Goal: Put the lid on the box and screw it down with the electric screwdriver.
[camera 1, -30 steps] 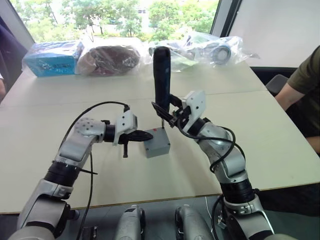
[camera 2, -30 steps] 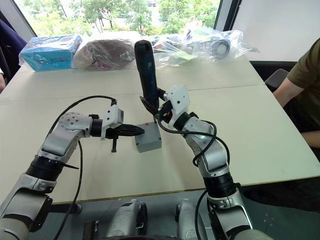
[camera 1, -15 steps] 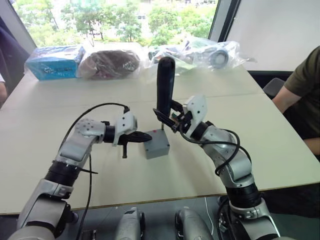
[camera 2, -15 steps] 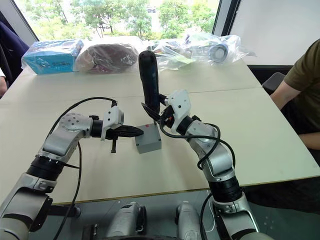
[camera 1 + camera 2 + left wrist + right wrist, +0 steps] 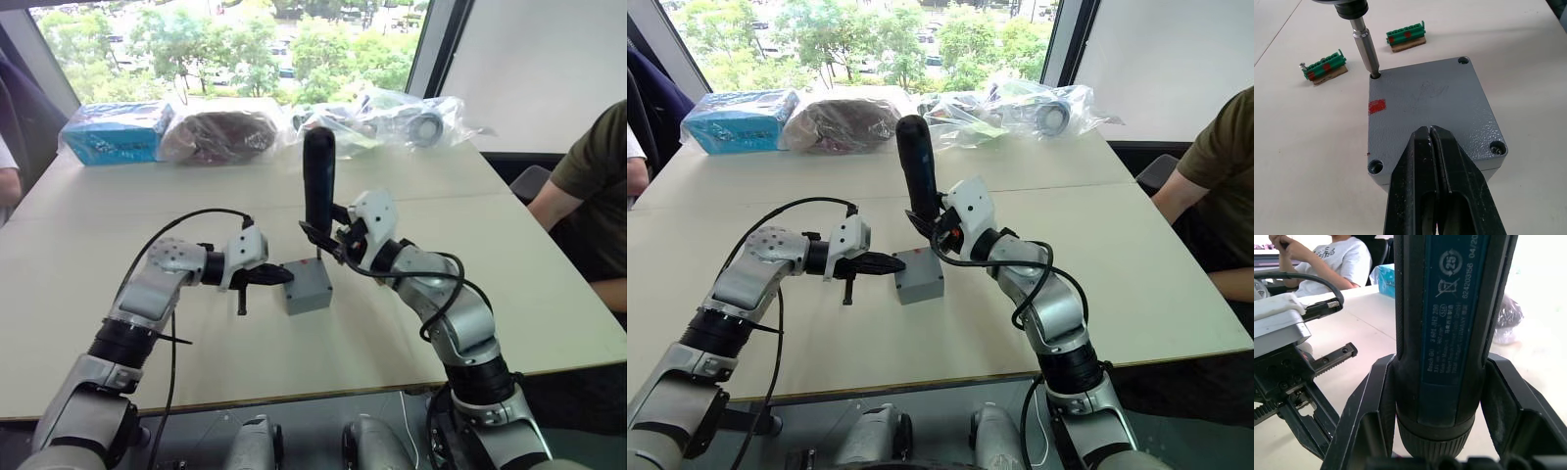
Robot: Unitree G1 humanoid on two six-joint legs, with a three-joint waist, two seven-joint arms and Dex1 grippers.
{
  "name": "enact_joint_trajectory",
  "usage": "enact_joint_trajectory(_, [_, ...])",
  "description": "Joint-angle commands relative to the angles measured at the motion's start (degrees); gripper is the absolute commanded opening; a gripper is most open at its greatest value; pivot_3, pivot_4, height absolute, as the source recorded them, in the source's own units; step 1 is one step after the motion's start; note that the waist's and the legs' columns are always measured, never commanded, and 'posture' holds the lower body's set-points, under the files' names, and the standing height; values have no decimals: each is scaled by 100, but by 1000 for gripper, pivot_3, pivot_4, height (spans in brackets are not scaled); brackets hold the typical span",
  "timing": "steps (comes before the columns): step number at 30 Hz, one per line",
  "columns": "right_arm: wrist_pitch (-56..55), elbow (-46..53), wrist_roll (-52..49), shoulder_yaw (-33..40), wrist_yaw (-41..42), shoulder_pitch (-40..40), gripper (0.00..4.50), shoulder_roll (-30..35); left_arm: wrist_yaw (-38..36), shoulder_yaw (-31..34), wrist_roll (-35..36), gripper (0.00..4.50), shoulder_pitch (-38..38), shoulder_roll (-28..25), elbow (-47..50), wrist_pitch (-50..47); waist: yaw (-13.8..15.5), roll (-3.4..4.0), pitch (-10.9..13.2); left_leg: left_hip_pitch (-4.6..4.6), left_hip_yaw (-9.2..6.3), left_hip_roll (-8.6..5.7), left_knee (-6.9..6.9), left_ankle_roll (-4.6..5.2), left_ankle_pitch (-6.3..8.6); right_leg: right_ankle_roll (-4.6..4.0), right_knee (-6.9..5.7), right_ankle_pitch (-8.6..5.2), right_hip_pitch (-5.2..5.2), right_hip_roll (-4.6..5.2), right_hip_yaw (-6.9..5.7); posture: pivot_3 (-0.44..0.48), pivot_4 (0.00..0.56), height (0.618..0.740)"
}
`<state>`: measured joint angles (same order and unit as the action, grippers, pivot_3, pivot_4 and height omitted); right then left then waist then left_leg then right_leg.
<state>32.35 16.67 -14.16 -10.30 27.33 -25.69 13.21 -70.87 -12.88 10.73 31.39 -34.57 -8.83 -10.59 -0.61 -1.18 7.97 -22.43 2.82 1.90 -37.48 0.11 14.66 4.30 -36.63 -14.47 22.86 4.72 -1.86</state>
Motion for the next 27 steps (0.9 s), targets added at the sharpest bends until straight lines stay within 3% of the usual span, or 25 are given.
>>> enact_joint_trajectory(1, [892,-507,-124,-199,33,357,1879,24,-27,-85,-68,0,-32,20,27,29,-3,4,-12,10,-1,0,27,0,0,0,28,0,-10,-1,-1,0,150,740])
enact_joint_trajectory(17, [1206,-203,-228,-112,-32,107,1879,144,-29,-72,-48,0,-46,58,117,-33,-13,15,-16,9,-2,3,49,0,0,-3,50,-1,3,21,-2,0,150,740])
enact_joint_trajectory(27, [1730,481,-597,606,-286,-966,1879,100,-34,-10,60,0,-7,82,300,-176,1,31,-3,-74,-1,-3,43,0,0,-5,50,3,68,35,-4,0,150,740])
